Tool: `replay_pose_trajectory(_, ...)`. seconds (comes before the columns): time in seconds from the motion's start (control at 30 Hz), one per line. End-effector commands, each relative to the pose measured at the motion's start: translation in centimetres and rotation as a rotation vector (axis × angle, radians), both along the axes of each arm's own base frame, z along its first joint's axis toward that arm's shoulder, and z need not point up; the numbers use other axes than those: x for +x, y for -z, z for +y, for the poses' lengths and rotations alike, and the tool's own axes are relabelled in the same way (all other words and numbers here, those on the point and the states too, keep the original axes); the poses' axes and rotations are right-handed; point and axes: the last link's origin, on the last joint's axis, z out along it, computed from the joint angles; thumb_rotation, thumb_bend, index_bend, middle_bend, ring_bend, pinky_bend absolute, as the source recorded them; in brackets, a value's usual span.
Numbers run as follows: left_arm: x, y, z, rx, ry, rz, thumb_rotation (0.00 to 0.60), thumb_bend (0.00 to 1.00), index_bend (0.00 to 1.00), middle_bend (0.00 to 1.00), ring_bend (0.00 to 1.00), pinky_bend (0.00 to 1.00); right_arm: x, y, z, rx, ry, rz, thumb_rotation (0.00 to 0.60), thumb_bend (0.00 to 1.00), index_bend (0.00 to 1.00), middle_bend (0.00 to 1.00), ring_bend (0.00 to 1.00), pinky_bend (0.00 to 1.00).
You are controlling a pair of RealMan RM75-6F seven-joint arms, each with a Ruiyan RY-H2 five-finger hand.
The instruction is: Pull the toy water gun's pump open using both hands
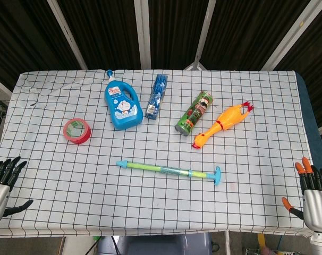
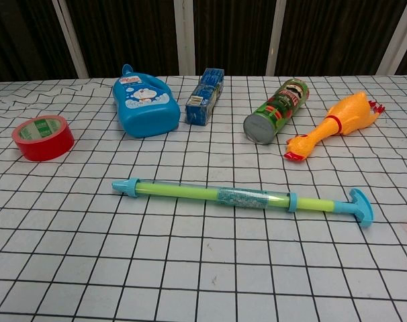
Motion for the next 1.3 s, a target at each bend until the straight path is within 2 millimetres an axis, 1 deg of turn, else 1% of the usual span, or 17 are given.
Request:
replay_pose_trajectory(0.03, -0.1, -0.14, -0.01, 0.007, -0.005, -0.004, 0.6, 0.05, 0.0, 0.0, 0.0, 0.0, 0.01, 0.1, 0.0, 0.009, -0.003, -0.003, 0.6, 0.23, 0.0, 0.0, 0.0, 0.0)
replay_pose_trajectory(0.8, -0.28, -0.1, 0.31, -0.001, -0.026, -0.017, 0.6, 0.05, 0.0, 0.0, 0.0, 0.0, 0.21, 0.78, -0.12, 0.055, -0.009, 0.008, 0.6, 0.24, 0.0, 0.0, 0.0, 0.0)
replay_pose_trajectory(1.3, -0.19, -0.09, 0.18, 0.001, -0.022, -0.012, 0.6, 0.05, 0.0, 0.0, 0.0, 0.0, 0.18, 0.73, 0.13, 0.074, -0.01, 0.007, 0.6, 0.23, 0.0, 0.0, 0.0, 0.0)
